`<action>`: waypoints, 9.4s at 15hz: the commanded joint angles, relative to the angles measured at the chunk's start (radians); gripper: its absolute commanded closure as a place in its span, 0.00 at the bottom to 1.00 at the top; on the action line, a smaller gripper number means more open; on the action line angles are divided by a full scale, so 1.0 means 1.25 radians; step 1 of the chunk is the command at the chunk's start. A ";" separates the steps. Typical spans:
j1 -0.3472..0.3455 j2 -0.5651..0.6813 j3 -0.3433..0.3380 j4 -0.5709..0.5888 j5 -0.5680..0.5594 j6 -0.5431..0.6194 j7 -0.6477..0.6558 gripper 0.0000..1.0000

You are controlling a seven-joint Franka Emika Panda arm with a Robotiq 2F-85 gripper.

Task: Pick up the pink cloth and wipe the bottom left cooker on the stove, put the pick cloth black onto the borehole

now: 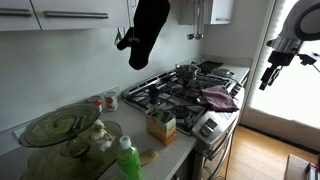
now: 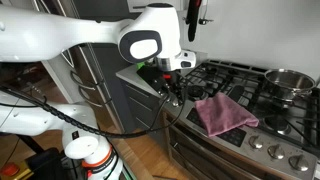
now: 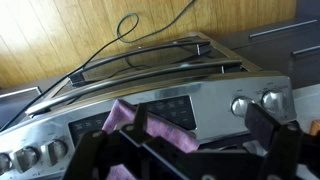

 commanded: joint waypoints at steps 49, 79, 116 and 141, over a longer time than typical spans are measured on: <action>-0.043 0.668 0.050 0.270 0.362 0.523 0.517 0.00; 0.054 0.607 0.112 0.341 0.081 0.429 0.467 0.96; 0.106 0.725 0.176 0.355 0.076 0.629 0.171 0.96; 0.103 0.750 0.198 0.400 0.119 0.611 0.119 0.96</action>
